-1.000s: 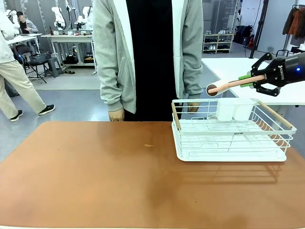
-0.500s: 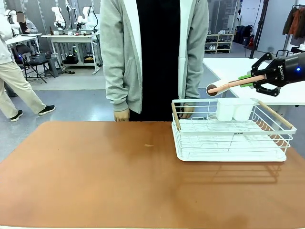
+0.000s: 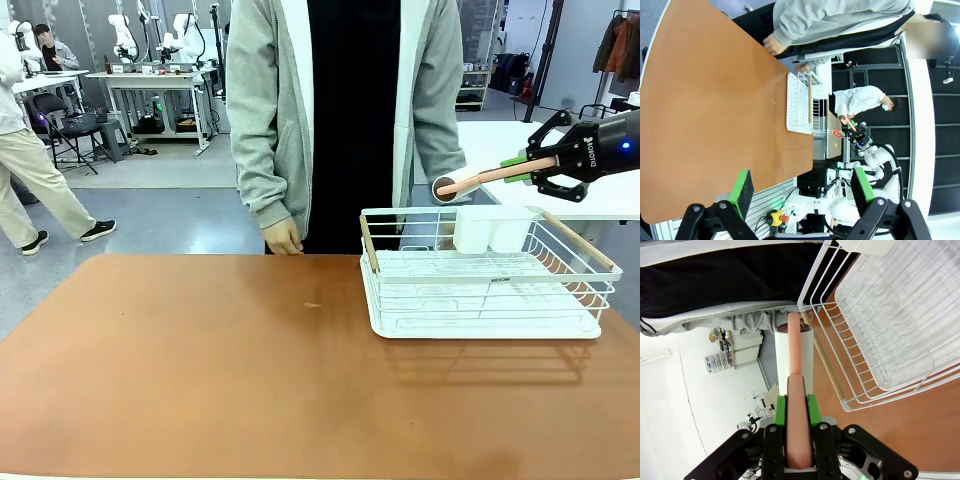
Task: Clean the table.
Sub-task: Clean the table with the Lint Roller when the human lifts the Dish drying rack.
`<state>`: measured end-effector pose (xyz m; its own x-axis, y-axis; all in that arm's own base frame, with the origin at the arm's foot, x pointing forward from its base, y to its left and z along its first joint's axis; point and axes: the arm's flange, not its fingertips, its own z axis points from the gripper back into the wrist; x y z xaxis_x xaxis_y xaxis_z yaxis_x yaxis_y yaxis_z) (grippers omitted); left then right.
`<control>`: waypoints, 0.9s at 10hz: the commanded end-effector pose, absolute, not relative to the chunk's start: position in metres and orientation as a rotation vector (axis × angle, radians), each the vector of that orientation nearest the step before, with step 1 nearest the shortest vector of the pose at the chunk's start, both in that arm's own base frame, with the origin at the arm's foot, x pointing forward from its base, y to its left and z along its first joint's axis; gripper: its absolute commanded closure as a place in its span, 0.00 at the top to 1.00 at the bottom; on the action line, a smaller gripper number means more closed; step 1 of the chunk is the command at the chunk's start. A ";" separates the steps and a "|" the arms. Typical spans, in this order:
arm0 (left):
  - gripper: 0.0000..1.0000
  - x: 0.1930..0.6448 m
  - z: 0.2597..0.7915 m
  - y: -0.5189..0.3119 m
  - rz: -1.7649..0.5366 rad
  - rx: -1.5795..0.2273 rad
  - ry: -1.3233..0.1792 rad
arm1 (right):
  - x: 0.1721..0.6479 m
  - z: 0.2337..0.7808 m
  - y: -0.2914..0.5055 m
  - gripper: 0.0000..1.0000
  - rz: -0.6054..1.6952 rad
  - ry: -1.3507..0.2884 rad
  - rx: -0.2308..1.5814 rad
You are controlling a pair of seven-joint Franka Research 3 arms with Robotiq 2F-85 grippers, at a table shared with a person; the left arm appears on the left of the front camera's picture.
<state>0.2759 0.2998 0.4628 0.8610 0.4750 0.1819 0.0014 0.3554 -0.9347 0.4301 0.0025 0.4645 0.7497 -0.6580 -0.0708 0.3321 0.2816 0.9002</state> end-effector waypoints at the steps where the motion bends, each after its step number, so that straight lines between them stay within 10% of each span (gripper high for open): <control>1: 1.00 0.273 0.465 0.300 0.303 -1.195 -0.489 | 0.430 0.465 0.004 0.01 -0.679 -0.342 1.100; 9: 1.00 0.273 0.465 0.300 0.303 -1.195 -0.489 | 0.430 0.465 0.004 0.01 -0.679 -0.342 1.100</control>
